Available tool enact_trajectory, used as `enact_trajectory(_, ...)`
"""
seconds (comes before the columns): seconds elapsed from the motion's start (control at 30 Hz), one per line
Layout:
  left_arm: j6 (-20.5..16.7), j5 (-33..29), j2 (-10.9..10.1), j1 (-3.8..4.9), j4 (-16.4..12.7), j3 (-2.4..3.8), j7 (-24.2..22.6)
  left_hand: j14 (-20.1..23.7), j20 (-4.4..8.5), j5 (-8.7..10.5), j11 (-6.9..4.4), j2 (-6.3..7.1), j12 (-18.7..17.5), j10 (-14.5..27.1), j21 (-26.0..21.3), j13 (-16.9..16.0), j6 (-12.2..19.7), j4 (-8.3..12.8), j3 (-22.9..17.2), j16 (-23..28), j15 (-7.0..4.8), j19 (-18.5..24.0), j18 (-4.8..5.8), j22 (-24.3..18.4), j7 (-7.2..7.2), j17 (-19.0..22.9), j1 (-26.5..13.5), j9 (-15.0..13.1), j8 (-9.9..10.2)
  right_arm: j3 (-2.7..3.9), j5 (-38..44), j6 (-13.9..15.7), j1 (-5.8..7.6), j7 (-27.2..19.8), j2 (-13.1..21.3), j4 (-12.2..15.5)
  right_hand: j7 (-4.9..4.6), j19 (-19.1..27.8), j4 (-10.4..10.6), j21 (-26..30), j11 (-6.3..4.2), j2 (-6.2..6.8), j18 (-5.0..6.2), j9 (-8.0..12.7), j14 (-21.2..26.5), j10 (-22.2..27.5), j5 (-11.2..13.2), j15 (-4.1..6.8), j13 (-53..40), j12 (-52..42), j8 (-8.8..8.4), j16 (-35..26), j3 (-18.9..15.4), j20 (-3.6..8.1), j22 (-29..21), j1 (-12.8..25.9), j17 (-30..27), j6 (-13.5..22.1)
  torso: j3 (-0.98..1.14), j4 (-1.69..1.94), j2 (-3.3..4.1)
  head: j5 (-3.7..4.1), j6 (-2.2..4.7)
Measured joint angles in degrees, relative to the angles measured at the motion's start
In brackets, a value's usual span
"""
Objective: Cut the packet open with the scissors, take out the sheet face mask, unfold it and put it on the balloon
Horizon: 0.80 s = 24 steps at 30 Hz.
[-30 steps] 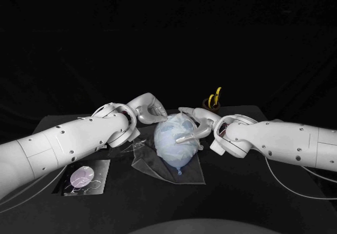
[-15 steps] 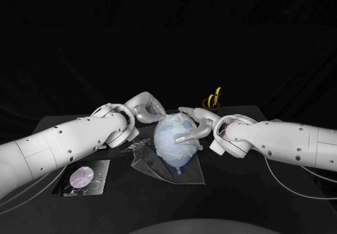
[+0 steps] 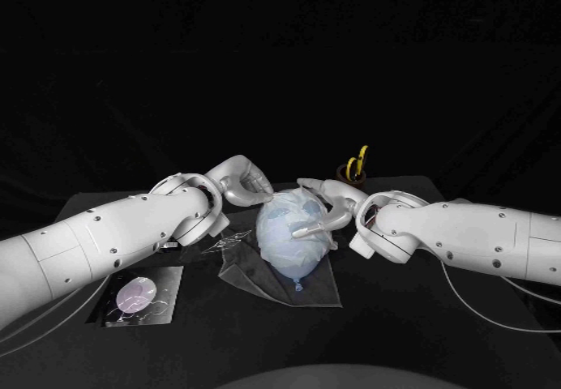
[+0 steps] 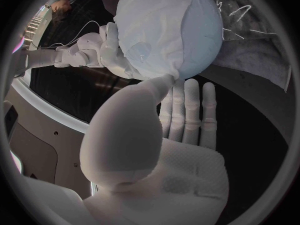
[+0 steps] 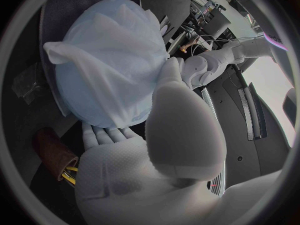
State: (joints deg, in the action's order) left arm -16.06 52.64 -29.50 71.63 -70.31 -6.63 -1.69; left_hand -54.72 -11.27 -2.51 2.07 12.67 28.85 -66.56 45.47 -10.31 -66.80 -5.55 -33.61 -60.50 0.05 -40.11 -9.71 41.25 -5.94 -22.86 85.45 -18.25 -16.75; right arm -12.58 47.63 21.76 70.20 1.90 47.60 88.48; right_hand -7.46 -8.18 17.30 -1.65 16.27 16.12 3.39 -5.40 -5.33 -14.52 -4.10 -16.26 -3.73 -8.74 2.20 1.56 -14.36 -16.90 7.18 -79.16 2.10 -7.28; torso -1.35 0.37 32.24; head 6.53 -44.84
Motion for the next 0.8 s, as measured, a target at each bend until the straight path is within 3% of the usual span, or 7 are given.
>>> enact_trajectory(0.33, 0.84, -0.47, -0.26, -0.01, 0.69, -0.02, 2.93, -0.3, -0.1, -0.18, 0.0, 0.53, 0.77, 0.01, 1.72, -0.91, 0.01, 2.48, -3.43, 0.0, -0.11, 0.51, 0.02, 1.32, 0.01, -0.26, -1.89, -0.79, -0.32, -0.01, -0.01, 0.11, 0.0, 0.01, 0.12, 0.08, 0.0, 0.0, 0.0, 0.0, 0.0, 0.0, -0.01, 0.01, 0.0, 0.0, 0.0, 0.0, 0.01, 0.01, 0.0, 0.0, 0.0, 0.0, 0.0, 0.0, 0.0, 0.0, 0.0, -0.01, -0.01, 0.03, 0.01)
enact_trajectory(0.57, 0.68, -1.26, -0.23, -0.02, 1.07, -0.03, 4.31, -0.37, -0.1, -0.22, 0.01, 0.51, 0.77, 0.01, 2.13, -1.2, 0.13, 2.89, -3.98, 0.0, -0.04, 0.5, 0.04, 1.64, 0.08, -0.32, -3.1, -0.83, -0.32, -0.01, -0.01, 0.15, 0.0, 0.01, 0.13, 0.13, 0.0, 0.0, 0.0, 0.0, 0.0, 0.0, -0.01, 0.02, 0.0, 0.0, 0.0, 0.0, 0.02, 0.01, 0.0, 0.0, 0.0, 0.0, 0.0, 0.0, 0.0, 0.0, 0.0, -0.01, 0.0, 0.01, 0.05)
enact_trajectory(0.73, 0.46, -2.5, -0.02, -0.02, 1.05, -0.03, 4.66, -0.37, -0.3, -0.23, 0.41, 0.09, 0.78, 0.42, 2.13, -1.24, 1.23, 2.95, -4.21, 0.0, -0.04, 0.71, 0.04, 1.67, -0.2, -0.32, -4.29, -4.73, -0.31, -0.01, -0.02, 0.17, 0.0, 0.01, 0.09, 0.13, 0.0, 0.0, 0.0, 0.0, 0.0, 0.0, -0.02, 0.02, 0.0, 0.0, 0.0, 0.0, 0.03, 0.01, 0.0, 0.0, 0.0, 0.0, 0.0, 0.0, 0.0, 0.0, 0.0, 0.02, 0.0, -0.01, 0.13)
enact_trajectory(0.8, 0.32, -2.93, 0.07, -0.02, 1.03, -0.03, 4.71, -0.37, -0.3, -0.23, 0.29, 0.01, 0.78, 0.54, 2.13, -1.33, 1.23, 2.95, -4.21, 0.0, -0.03, 0.71, 0.05, 1.67, -0.2, -0.32, -4.37, -4.75, -0.31, -0.01, -0.02, 0.18, 0.0, 0.01, 0.07, 0.13, 0.0, 0.0, 0.0, 0.0, 0.0, 0.0, -0.03, 0.02, 0.0, 0.0, 0.0, 0.0, 0.03, 0.01, 0.0, 0.0, 0.0, 0.0, 0.0, 0.0, 0.0, 0.0, 0.0, 0.02, 0.0, -0.02, 0.16)
